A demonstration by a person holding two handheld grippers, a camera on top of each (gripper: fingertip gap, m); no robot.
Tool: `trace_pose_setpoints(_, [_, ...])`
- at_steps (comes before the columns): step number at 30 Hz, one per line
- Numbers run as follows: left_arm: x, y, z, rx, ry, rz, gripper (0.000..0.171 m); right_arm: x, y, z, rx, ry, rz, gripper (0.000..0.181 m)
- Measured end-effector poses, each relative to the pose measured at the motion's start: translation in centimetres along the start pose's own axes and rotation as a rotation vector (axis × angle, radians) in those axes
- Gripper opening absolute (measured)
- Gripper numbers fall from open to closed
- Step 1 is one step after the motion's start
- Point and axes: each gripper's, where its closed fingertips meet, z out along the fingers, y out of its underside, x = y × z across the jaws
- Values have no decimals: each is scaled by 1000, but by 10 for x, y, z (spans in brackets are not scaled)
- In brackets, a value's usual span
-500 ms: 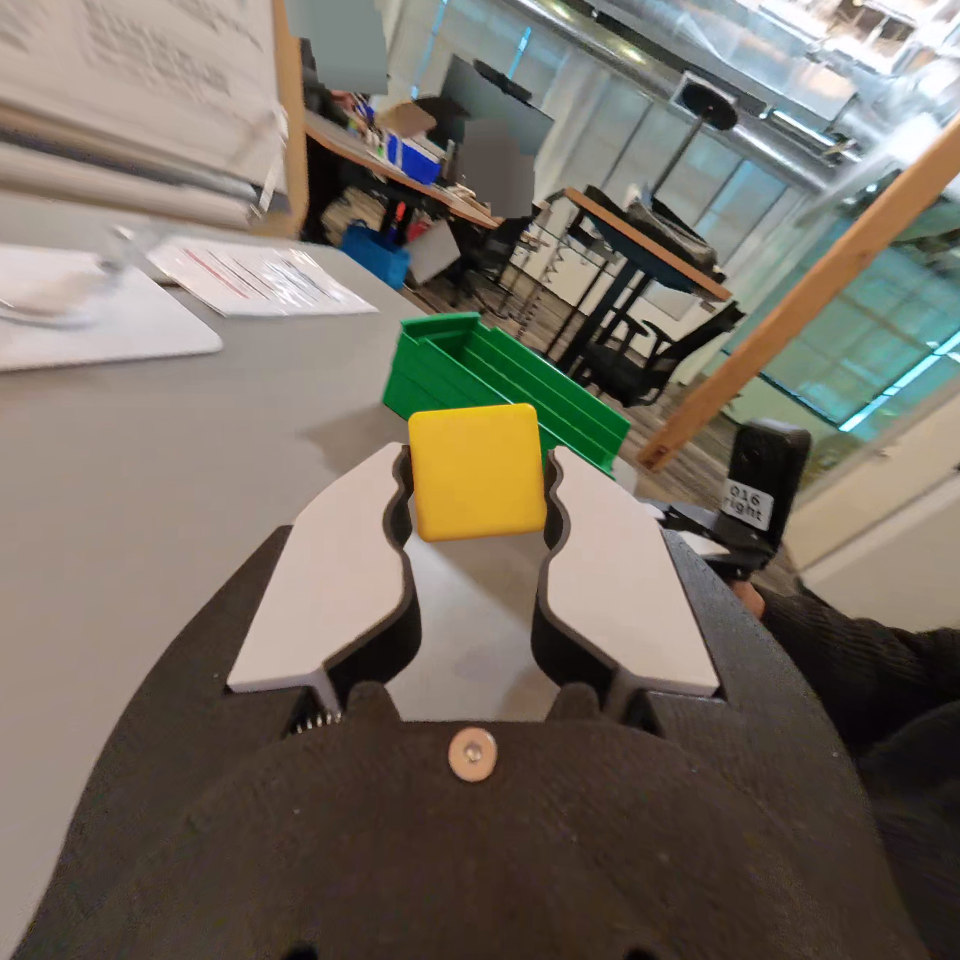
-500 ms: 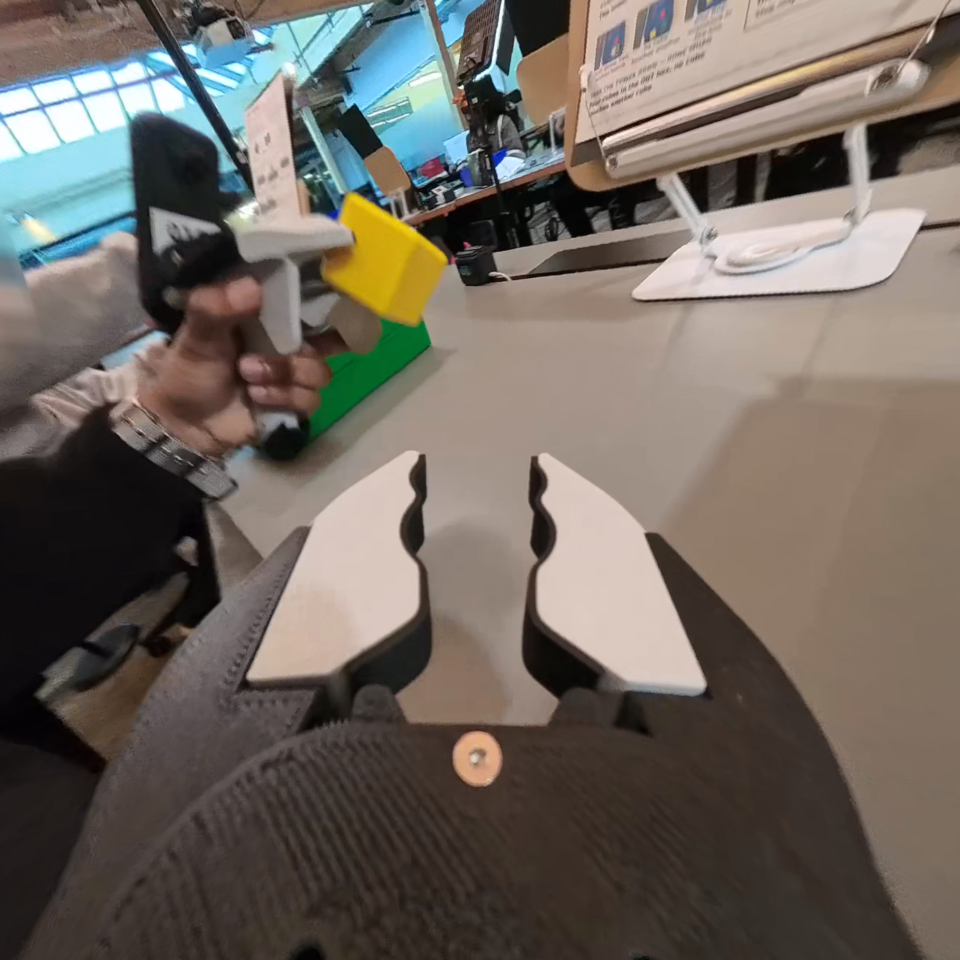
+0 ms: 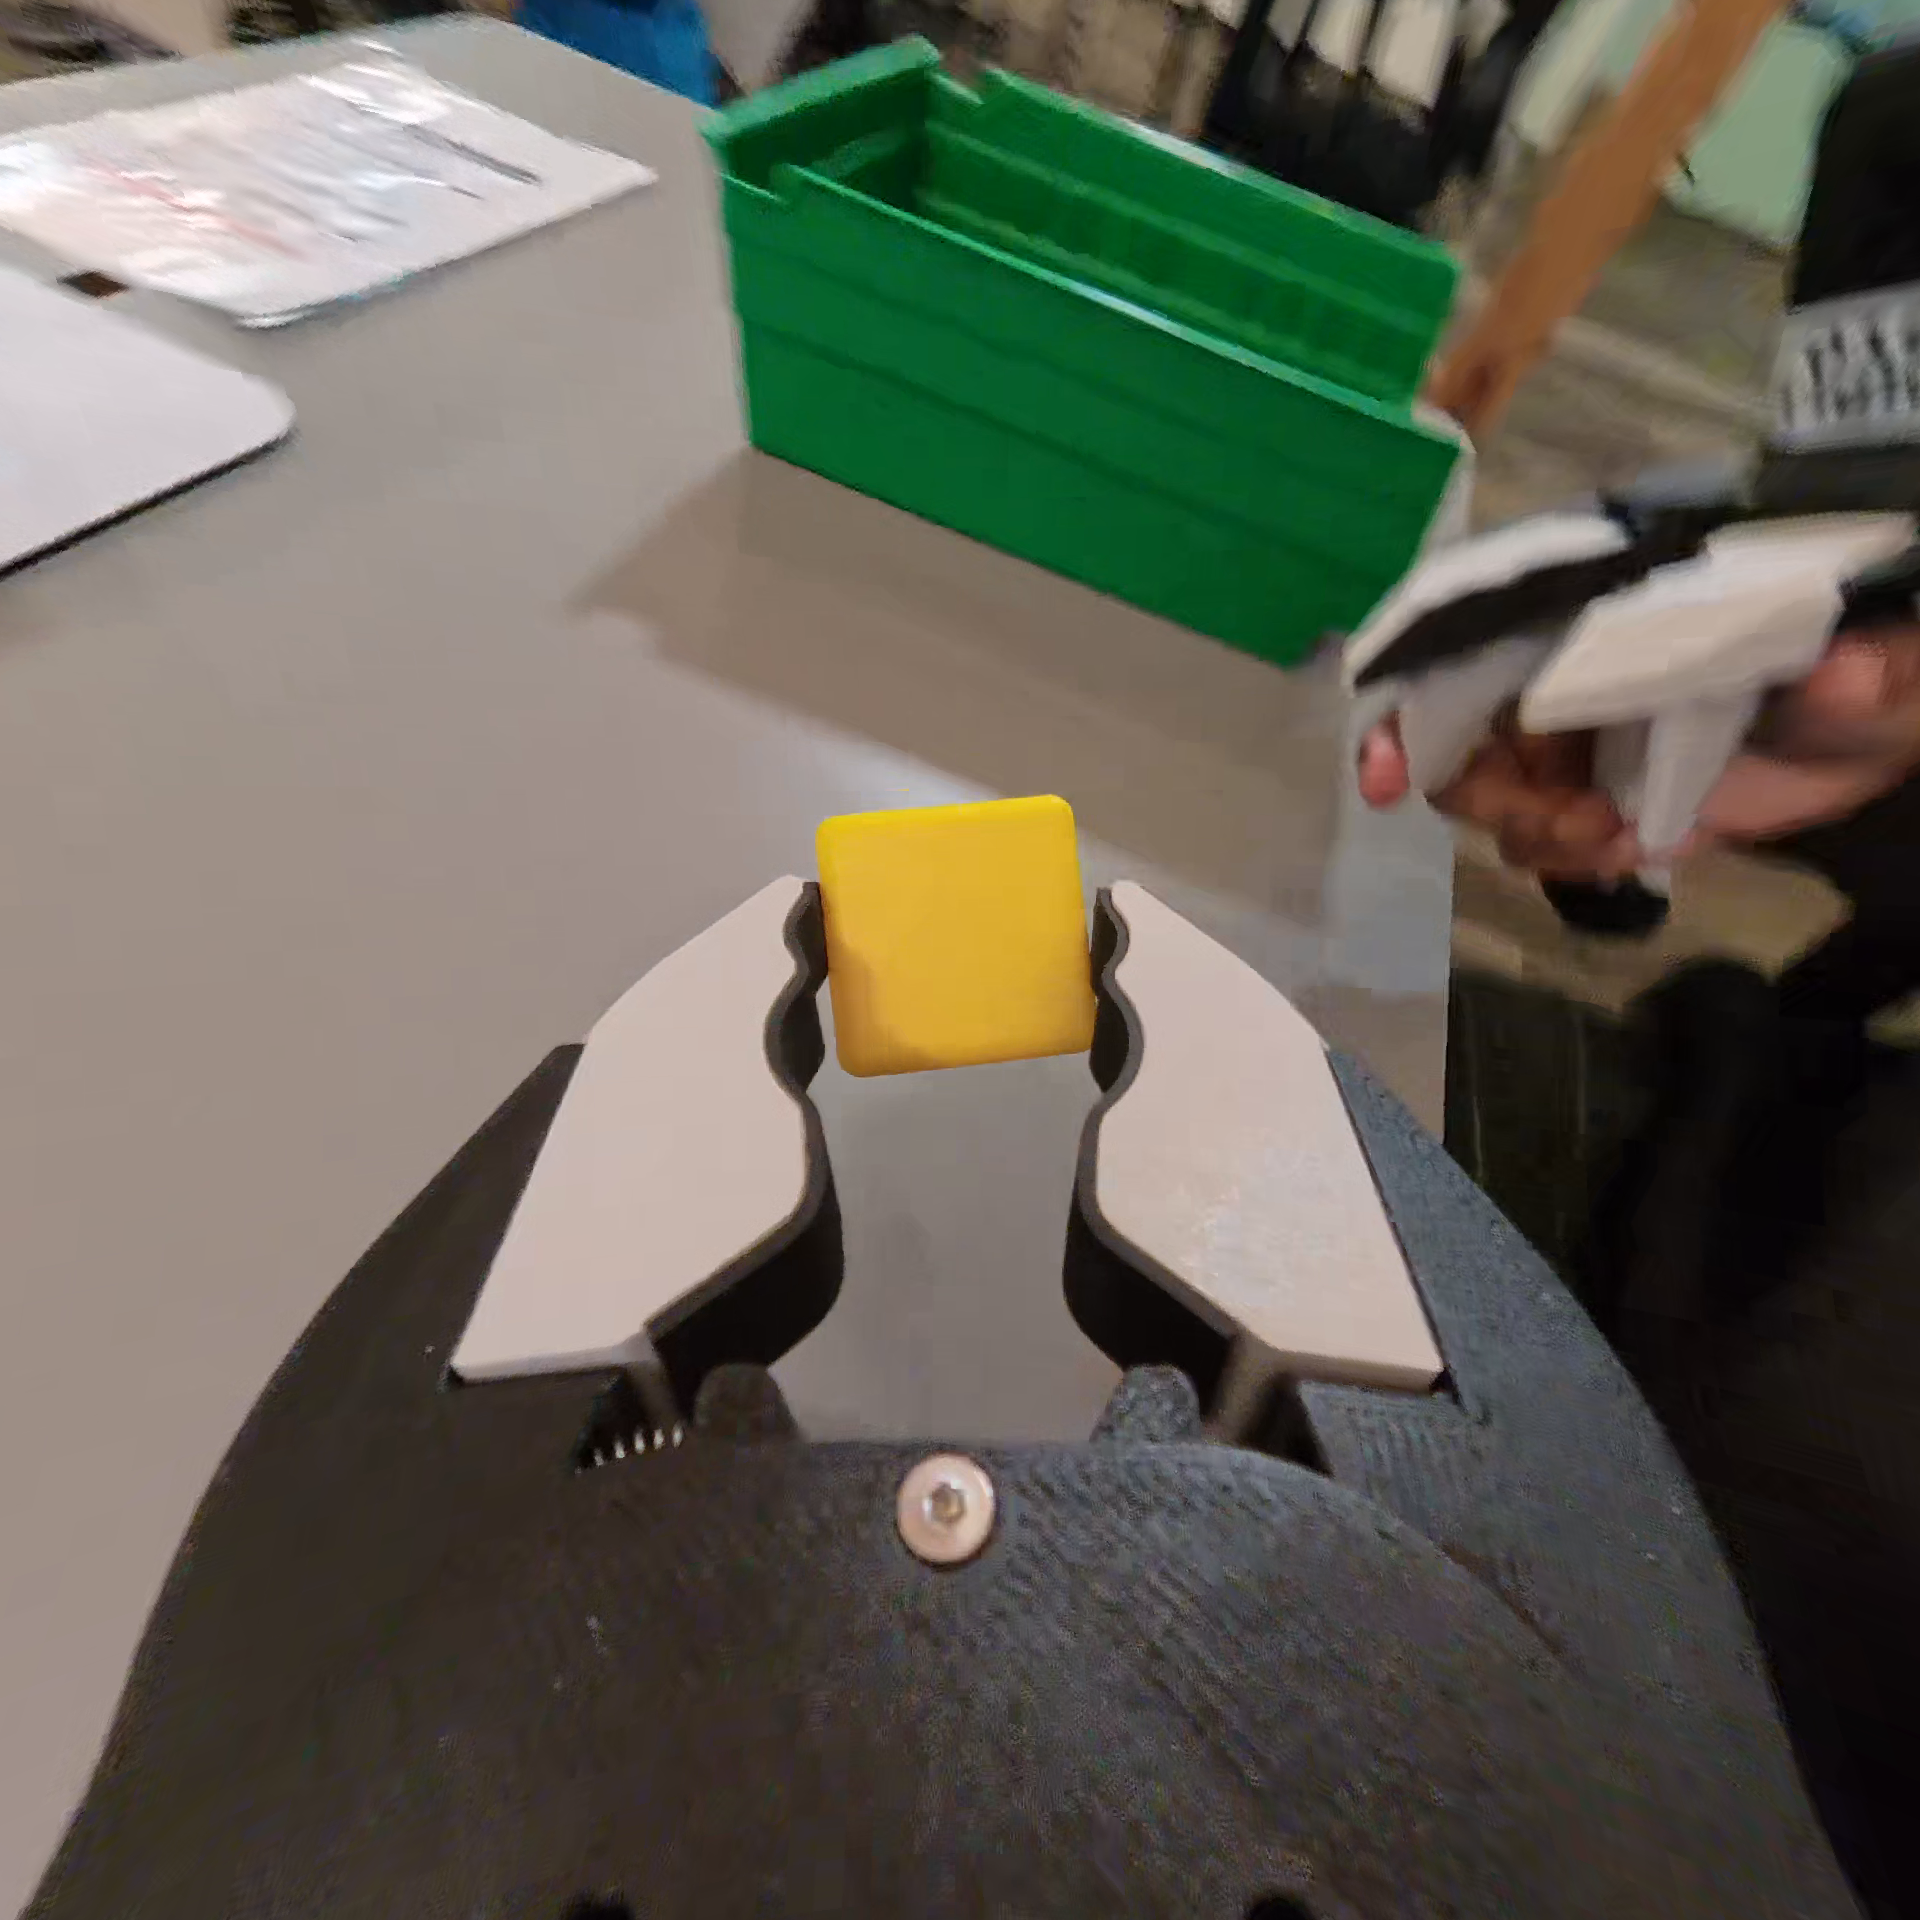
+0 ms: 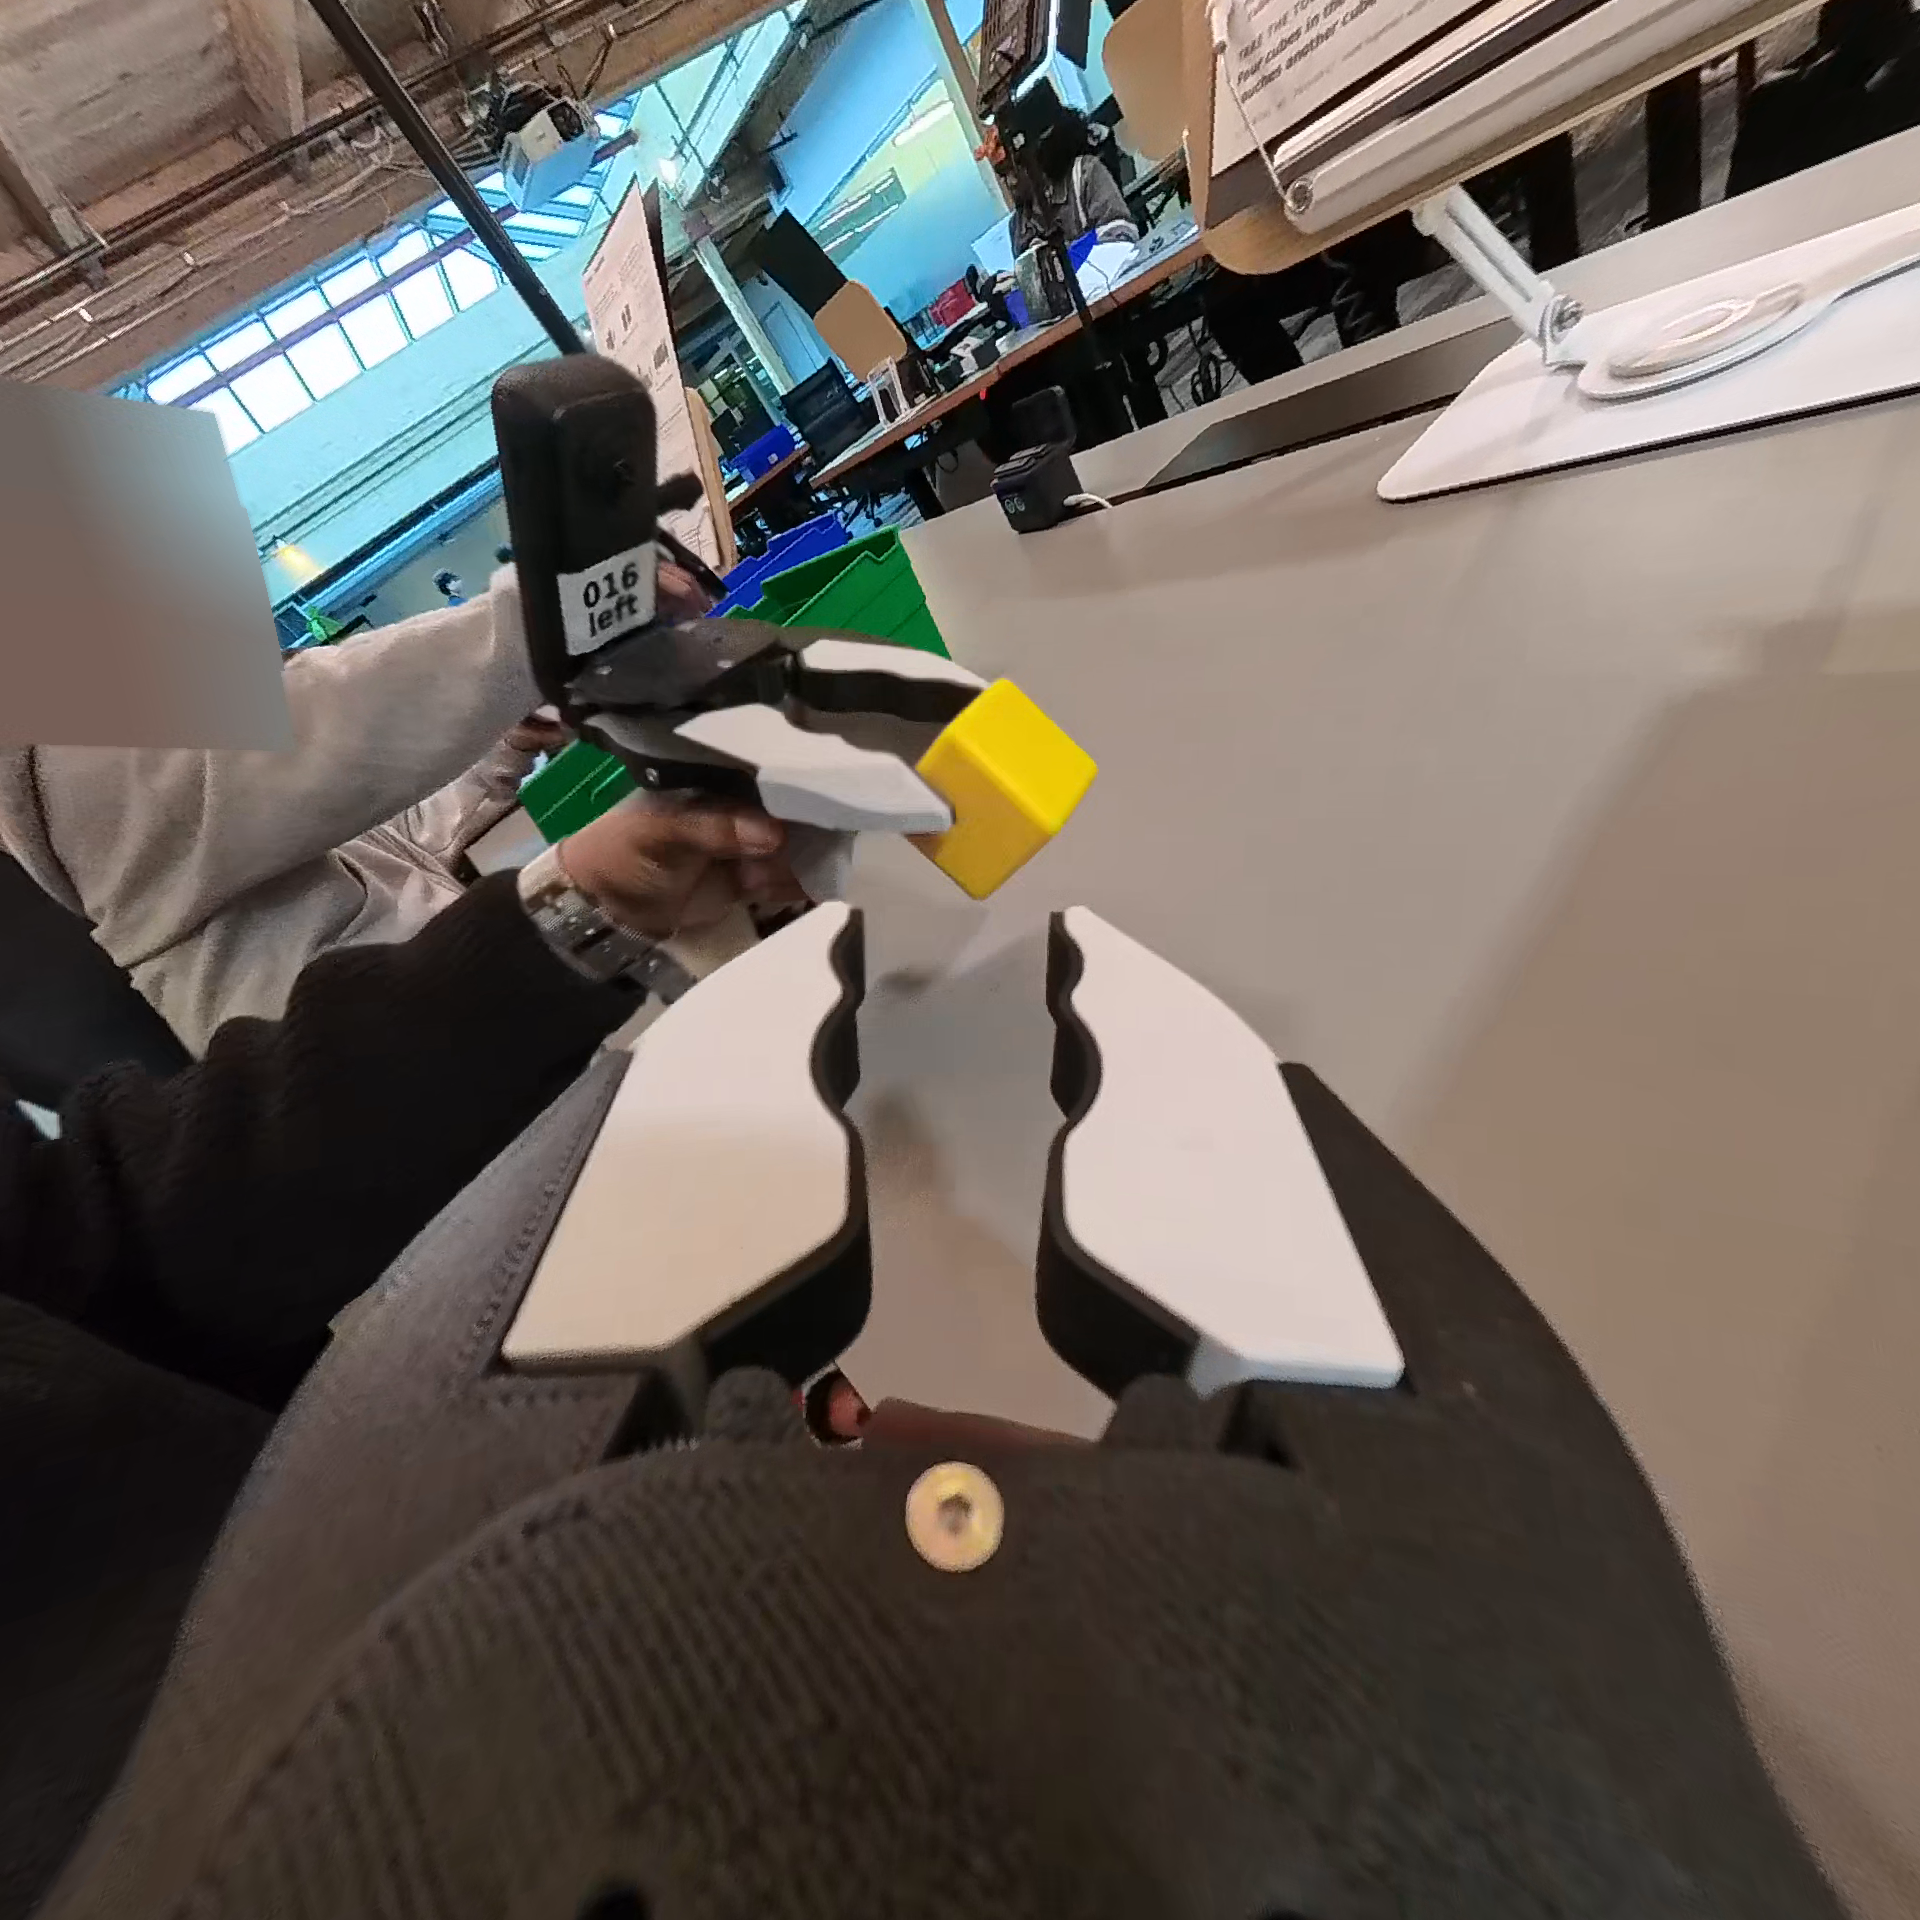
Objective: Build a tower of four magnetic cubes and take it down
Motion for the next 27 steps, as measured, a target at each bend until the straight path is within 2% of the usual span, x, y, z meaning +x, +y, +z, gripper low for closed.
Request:
trace_pose_setpoints(3, [6, 3, 5, -68, 146, 176, 53, 2, 0, 1, -2, -1, 12, 33])
trace_pose_setpoints(8, [-1, 9, 20, -245, 320, 270, 54, 4, -3, 0, 8, -13, 54, 32])
trace_pose_setpoints(11, [-6, 19, 34, -322, 352, 369, 54, 5, -3, -1, 9, -18, 70, 31])
trace_pose_setpoints(16, [-16, 27, 48, -401, 323, 420, 53, 7, 2, -6, -13, -8, 71, 32])
trace_pose_setpoints(27, [-25, 35, 59, -495, 337, 437, 53, 16, -2, -27, 29, 37, 111, 31])
